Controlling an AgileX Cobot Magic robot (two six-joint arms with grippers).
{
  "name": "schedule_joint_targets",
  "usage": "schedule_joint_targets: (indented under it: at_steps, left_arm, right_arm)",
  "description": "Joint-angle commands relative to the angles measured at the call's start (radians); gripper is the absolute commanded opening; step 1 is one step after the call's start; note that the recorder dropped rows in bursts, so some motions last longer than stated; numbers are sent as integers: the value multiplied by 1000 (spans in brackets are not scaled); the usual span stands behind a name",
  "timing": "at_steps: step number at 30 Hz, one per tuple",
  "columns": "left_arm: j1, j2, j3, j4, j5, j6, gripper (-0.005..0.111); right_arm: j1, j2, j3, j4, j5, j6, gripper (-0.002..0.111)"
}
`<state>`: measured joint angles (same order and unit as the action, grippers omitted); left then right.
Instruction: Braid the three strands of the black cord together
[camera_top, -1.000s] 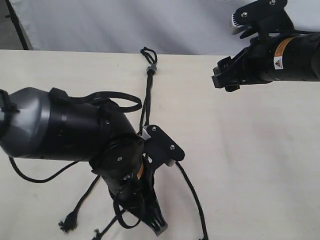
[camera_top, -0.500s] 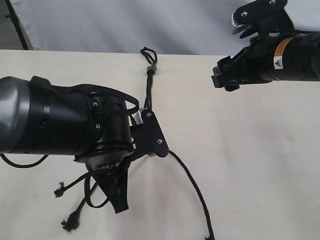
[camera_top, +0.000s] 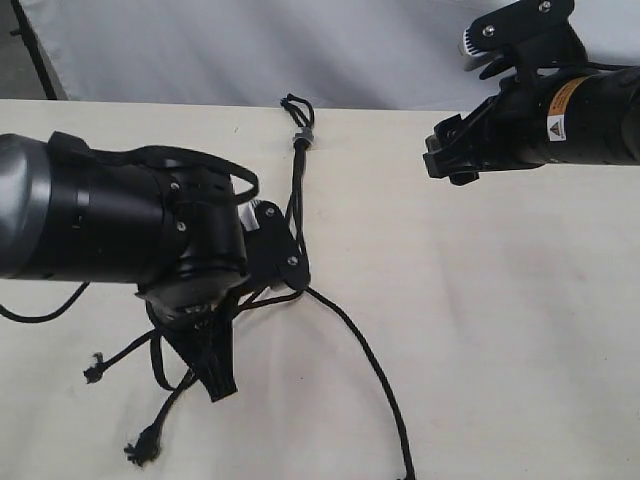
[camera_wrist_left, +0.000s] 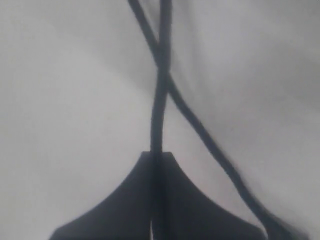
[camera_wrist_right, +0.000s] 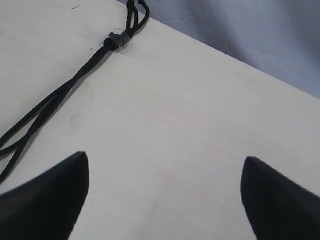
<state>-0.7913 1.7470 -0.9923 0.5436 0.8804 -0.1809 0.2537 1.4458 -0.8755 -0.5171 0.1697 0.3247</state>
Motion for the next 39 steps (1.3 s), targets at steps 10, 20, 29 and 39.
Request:
schedule_joint_targets:
  at_steps: [10, 20, 29, 39]
  left_arm:
    - [209, -7, 126, 1, -248, 10, 1]
    - [220, -7, 216, -207, -411, 58, 1]
    - [120, -7, 218, -758, -333, 489, 1]
    - [199, -132, 216, -724, -391, 502, 1]
  right_arm:
    - [-5, -8, 3, -7, -7, 4, 78]
    - [-5, -8, 3, -7, -15, 4, 78]
    - [-5, -8, 3, -7, -19, 4, 78]
    - [-5, -8, 3, -7, -19, 4, 78]
